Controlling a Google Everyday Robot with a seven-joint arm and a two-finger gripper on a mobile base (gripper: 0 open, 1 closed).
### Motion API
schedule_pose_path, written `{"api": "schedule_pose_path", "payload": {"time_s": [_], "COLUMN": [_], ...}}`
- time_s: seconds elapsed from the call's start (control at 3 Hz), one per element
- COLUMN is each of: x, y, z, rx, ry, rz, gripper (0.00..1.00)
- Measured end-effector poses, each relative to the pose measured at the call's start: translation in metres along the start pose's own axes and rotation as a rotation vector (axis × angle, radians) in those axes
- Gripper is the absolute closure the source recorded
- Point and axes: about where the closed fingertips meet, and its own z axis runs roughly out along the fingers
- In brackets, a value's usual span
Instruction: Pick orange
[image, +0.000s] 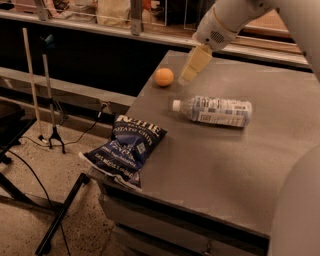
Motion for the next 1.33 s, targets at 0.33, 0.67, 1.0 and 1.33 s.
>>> {"api": "schedule_pose_path", "payload": {"time_s": [0.33, 0.67, 1.0, 1.33], "x": [-0.005, -0.007, -0.007, -0.009], "y": [-0.018, -0.020, -0.018, -0.012], "z": [0.026, 0.046, 0.066, 0.085], "rx": [0.015, 0.021, 0.021, 0.001], "ry": [-0.049, -0.077, -0.093, -0.115], "rz": [0.071, 0.114, 0.139, 0.145], "gripper": [0.00, 0.00, 0.00, 0.00]}}
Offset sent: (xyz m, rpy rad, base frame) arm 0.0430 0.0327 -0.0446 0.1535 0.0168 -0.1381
